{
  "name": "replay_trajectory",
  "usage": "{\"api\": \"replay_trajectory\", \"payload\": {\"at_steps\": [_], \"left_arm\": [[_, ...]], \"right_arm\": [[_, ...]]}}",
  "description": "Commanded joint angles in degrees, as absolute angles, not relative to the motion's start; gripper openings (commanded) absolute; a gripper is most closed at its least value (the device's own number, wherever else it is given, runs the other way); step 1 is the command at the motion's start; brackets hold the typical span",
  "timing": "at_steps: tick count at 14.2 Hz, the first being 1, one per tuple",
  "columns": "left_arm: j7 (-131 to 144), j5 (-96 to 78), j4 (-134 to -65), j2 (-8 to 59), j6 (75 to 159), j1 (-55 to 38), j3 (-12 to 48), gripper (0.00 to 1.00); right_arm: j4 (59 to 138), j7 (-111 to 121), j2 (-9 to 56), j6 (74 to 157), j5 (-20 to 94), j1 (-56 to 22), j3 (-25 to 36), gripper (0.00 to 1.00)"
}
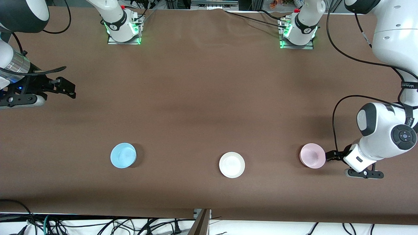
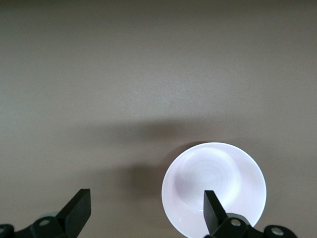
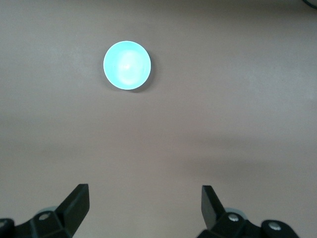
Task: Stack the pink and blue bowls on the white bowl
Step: 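Move the left gripper down to the rim of the pink bowl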
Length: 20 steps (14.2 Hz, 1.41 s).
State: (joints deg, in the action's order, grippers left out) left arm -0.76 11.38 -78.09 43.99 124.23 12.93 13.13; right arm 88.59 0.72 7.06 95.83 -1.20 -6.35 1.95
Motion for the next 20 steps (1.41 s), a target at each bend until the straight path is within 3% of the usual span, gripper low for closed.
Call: {"api": "replay_trajectory", "payload": {"at_steps": [1,10,14,20], "left_arm": [[-0.4,12.7,-77.0,45.2,124.9,12.7,13.2,1.00],[2.0,13.2,-79.3,49.1,135.5,13.0,12.4,0.98],[3.4,13.7,-80.3,49.7,135.9,12.8,12.3,0.88],[3.3,13.7,-82.8,48.3,135.3,12.8,12.3,0.88]], "right_arm": [[87.6,0.2,7.3,95.0,-1.4,-5.9,1.3,1.00],[87.6,0.2,7.3,95.0,-1.4,-5.9,1.3,1.00],[87.6,0.2,7.3,95.0,-1.4,-5.9,1.3,1.00],[87.6,0.2,7.3,94.9,-1.4,-5.9,1.3,1.00]]}}
